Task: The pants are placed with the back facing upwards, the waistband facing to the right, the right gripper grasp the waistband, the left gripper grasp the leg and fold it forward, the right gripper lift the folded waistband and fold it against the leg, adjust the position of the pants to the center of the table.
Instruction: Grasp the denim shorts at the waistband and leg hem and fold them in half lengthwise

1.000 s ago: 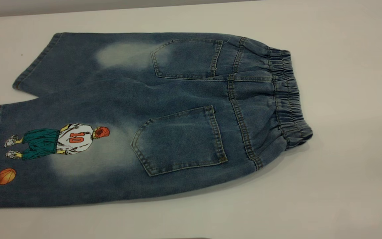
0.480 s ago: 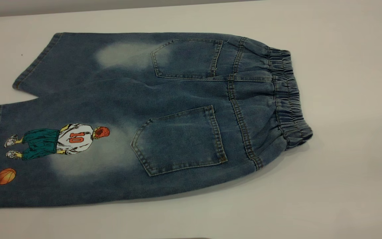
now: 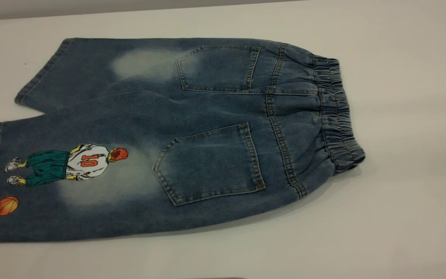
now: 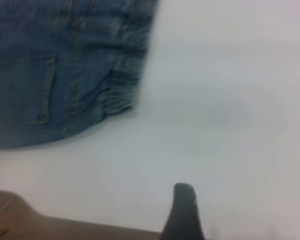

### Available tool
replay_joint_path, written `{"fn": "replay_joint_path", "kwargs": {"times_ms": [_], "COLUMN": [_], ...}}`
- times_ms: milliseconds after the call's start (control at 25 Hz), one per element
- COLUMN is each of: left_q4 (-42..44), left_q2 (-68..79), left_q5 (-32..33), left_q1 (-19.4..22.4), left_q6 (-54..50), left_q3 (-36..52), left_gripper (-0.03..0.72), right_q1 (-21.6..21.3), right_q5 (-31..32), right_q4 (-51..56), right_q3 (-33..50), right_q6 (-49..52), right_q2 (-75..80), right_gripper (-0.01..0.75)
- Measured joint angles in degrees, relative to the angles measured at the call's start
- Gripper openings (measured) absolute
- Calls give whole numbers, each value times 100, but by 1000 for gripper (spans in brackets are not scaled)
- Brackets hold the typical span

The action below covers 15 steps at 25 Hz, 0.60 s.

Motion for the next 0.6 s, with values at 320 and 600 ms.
{"fn": "replay_joint_path", "kwargs": {"times_ms": [320,600], "left_q4": [-1069,-1833], "left_q2": [2380,4089], "left_q5": [-1246,-1889], "left_q1": [0,0], "left_q6": [1851,2708], "left_q3": [-215,-760], "left_gripper": [508,553], "right_q1": [0,0], "right_q5": [-1488,-1854], "right_q4": [1960,4514], "right_q3": [0,0], "right_q6": [-1343,-3605], "right_q2": [2519,4947], "right_gripper": [601,601]}}
